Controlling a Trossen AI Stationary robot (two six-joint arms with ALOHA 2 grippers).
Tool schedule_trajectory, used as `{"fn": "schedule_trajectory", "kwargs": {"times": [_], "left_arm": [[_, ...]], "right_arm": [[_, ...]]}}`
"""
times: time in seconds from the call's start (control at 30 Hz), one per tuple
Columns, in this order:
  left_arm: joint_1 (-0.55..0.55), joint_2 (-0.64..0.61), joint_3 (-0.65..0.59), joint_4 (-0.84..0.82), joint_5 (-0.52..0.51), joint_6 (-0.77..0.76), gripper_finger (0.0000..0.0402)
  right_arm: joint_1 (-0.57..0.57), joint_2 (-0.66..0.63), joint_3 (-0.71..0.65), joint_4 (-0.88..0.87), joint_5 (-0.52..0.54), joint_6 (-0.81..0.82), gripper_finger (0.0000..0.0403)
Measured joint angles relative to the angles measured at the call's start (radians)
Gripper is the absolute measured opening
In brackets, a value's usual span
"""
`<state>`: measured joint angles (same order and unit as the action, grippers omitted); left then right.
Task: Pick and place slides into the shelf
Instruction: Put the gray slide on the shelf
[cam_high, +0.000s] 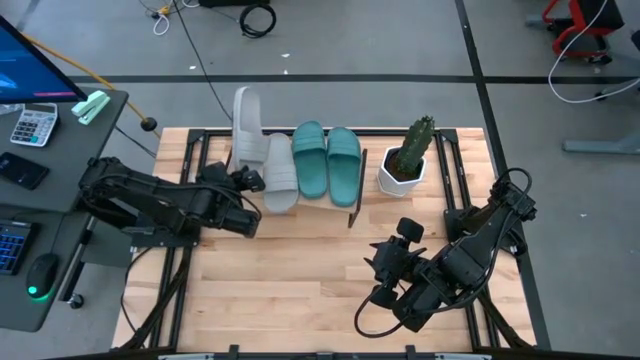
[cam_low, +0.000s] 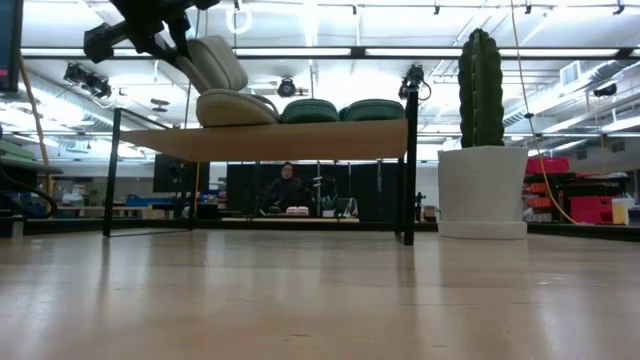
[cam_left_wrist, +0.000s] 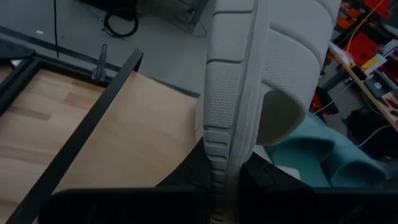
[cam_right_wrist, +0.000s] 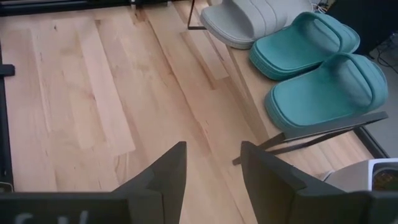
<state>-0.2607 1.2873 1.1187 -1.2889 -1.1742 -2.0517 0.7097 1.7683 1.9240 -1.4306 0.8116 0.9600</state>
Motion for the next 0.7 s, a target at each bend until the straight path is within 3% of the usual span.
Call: {"fn": "schedule_trajectory", "kwargs": {"times": [0.23, 0.33, 0.7], "left_arm": [[0.016, 0.0, 0.0, 0.0, -0.008, 0.008, 0.0038], [0.008, -0.007, 0.0, -0.008, 0.04, 0.03, 0.0038], [-0.165, -0.133, 0.0, -0.133, 0.188, -0.012, 0.0038]], "right_arm": [[0.0, 0.0, 0.0, 0.007, 0.0, -0.001, 0.0158], [0.0, 0.0, 0.0, 0.008, 0.0, -0.002, 0.0158], [0.0, 0.0, 0.0, 0.008, 0.024, -0.002, 0.0158]]}}
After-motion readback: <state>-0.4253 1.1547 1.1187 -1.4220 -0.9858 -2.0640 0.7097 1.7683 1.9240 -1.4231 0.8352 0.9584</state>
